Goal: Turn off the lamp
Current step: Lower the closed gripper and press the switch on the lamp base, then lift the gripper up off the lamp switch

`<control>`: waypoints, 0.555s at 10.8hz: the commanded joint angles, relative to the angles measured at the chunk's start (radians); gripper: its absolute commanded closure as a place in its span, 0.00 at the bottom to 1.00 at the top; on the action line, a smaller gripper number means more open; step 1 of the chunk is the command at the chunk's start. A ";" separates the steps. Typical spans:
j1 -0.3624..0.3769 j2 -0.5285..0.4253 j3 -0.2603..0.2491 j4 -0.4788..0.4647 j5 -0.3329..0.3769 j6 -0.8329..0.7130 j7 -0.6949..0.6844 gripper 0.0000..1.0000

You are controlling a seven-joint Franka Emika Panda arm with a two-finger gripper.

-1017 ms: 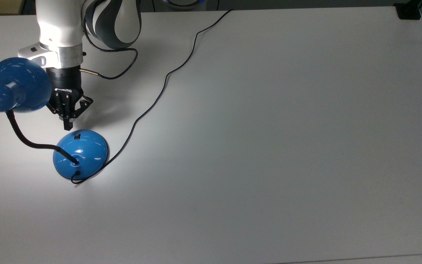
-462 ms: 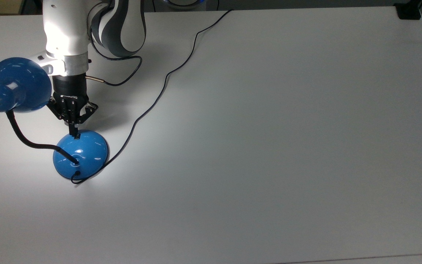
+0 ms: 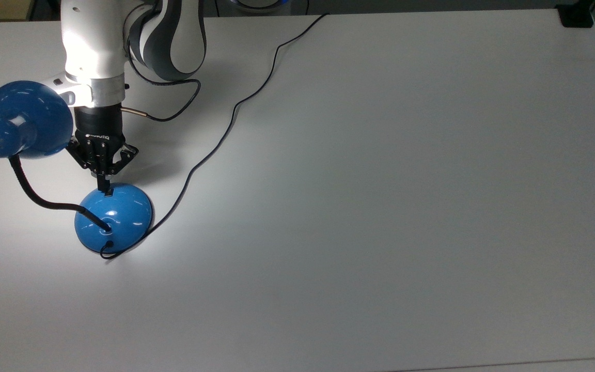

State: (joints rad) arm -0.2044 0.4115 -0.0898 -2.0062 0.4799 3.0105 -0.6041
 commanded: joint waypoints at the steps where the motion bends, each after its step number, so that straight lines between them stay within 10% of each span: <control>1: 0.022 0.029 -0.004 0.007 0.023 0.028 0.000 1.00; 6: 0.023 0.036 -0.004 0.004 0.022 0.027 -0.003 1.00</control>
State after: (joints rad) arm -0.2028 0.4192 -0.0898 -2.0050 0.4799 3.0143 -0.6041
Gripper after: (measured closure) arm 0.991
